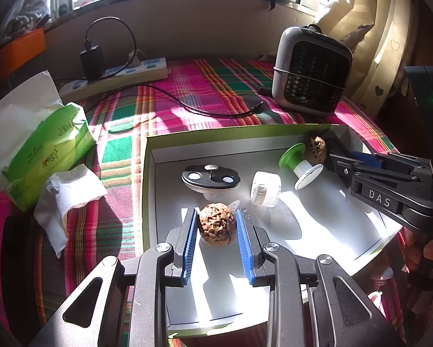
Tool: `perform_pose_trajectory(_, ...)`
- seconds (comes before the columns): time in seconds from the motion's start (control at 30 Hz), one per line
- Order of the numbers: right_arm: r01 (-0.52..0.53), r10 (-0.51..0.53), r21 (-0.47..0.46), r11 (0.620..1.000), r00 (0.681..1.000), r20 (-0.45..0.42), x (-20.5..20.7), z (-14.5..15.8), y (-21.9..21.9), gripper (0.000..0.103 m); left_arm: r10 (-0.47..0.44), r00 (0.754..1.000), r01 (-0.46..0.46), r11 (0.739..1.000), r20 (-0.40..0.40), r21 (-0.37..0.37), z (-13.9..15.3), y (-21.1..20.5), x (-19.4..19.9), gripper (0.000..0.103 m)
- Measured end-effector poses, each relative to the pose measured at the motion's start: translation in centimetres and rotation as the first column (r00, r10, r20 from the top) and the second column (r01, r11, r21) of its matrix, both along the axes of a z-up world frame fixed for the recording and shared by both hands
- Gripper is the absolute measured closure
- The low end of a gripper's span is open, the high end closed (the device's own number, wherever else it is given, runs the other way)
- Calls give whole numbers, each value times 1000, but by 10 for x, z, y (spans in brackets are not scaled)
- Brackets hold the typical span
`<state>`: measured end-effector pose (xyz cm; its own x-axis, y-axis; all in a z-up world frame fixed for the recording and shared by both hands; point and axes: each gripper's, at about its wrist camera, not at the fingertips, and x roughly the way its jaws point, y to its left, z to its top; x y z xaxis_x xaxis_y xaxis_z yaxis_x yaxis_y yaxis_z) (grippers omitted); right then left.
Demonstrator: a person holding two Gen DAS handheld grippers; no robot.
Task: Organize objects
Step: 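Open right tool releasing gadget in box while left tool releases walnut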
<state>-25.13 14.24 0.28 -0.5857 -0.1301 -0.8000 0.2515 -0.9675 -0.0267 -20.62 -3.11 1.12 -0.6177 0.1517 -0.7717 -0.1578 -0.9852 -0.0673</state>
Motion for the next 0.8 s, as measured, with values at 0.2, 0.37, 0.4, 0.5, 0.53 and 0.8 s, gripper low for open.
perform_pose_trajectory(0.2, -5, 5, -6, 1000, 1000, -6, 2, 1, 1, 74, 0, 1000, 0, 1000, 2, -2, 0, 0, 0, 78)
perform_pose_trajectory(0.37, -6, 6, 12, 1000, 999, -38, 6, 5, -1, 61, 0, 1000, 0, 1000, 2, -3, 0, 0, 0, 77)
perform_pose_trajectory(0.4, -5, 5, 11, 1000, 999, -37, 6, 5, -1, 60, -1, 1000, 1, 1000, 2, -3, 0, 0, 0, 77)
perform_pose_trajectory(0.5, -3, 3, 4, 1000, 999, -35, 6, 5, 0, 60, -2, 1000, 2, 1000, 3, -5, 0, 1, 1, 75)
perform_pose_trajectory(0.53, -2, 2, 2, 1000, 999, -34, 6, 5, 0, 60, -2, 1000, 2, 1000, 3, -5, 0, 0, 1, 74)
perform_pose_trajectory(0.8, 1, -1, -19, 1000, 999, -33, 12, 7, 3, 59, 7, 1000, -7, 1000, 5, -6, 3, 3, 5, 71)
